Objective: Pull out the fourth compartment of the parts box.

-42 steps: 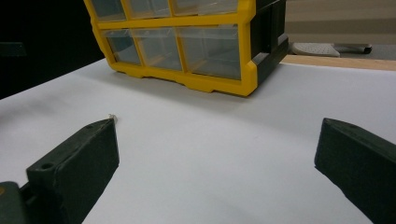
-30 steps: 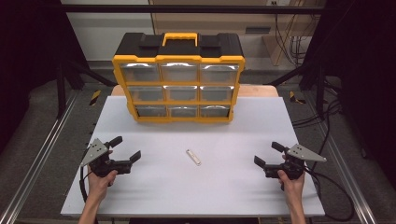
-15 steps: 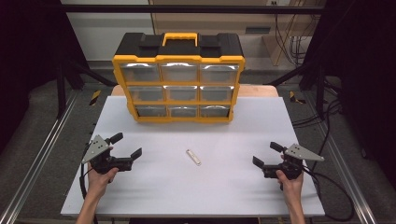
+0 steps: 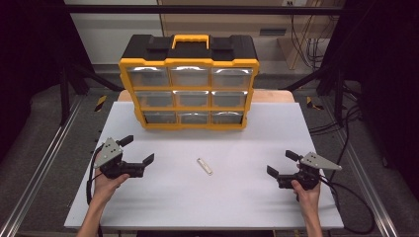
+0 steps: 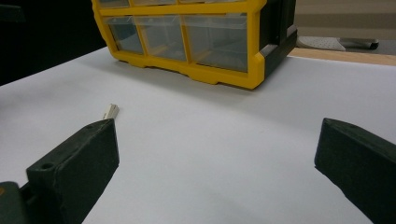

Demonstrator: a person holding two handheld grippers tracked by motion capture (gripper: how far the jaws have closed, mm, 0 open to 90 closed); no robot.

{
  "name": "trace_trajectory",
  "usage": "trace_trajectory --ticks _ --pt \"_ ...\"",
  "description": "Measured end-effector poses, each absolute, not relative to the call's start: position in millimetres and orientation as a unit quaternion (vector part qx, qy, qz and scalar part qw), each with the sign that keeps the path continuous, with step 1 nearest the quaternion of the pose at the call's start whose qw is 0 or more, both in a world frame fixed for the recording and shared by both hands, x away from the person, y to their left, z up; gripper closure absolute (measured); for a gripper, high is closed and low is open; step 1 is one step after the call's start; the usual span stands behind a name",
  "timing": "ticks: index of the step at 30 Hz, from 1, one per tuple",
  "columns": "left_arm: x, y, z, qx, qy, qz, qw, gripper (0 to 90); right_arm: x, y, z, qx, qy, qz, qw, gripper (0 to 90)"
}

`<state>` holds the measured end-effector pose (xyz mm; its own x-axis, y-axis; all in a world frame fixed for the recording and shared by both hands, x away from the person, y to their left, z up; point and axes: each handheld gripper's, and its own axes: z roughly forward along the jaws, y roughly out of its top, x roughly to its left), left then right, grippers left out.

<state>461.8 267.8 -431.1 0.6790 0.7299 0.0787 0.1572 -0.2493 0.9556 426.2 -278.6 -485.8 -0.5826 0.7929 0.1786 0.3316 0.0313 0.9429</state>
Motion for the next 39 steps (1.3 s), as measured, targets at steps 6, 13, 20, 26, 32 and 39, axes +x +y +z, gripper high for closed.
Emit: trace_trajectory --ticks 6,13,20,26,32,39 --pt "464 263 -428 0.752 0.292 0.277 0.522 2.6 426 -278 -486 0.408 0.69 0.562 0.206 0.3" --pt "466 260 -424 0.759 0.28 0.288 0.513 2.9 427 -278 -486 0.407 0.691 0.56 0.208 0.3" --pt "469 260 -418 0.761 0.267 0.305 0.507 2.9 426 -278 -485 0.407 0.691 0.56 0.207 0.3" --pt "472 260 -409 0.763 0.257 0.31 0.506 2.6 426 -278 -485 0.406 0.692 0.559 0.208 0.3" --pt "476 258 -404 0.765 0.247 0.322 0.5 2.5 426 -278 -485 0.405 0.692 0.559 0.208 0.3" --pt "482 256 -401 0.764 0.237 0.339 0.495 2.3 427 -278 -485 0.405 0.693 0.559 0.209 0.3"
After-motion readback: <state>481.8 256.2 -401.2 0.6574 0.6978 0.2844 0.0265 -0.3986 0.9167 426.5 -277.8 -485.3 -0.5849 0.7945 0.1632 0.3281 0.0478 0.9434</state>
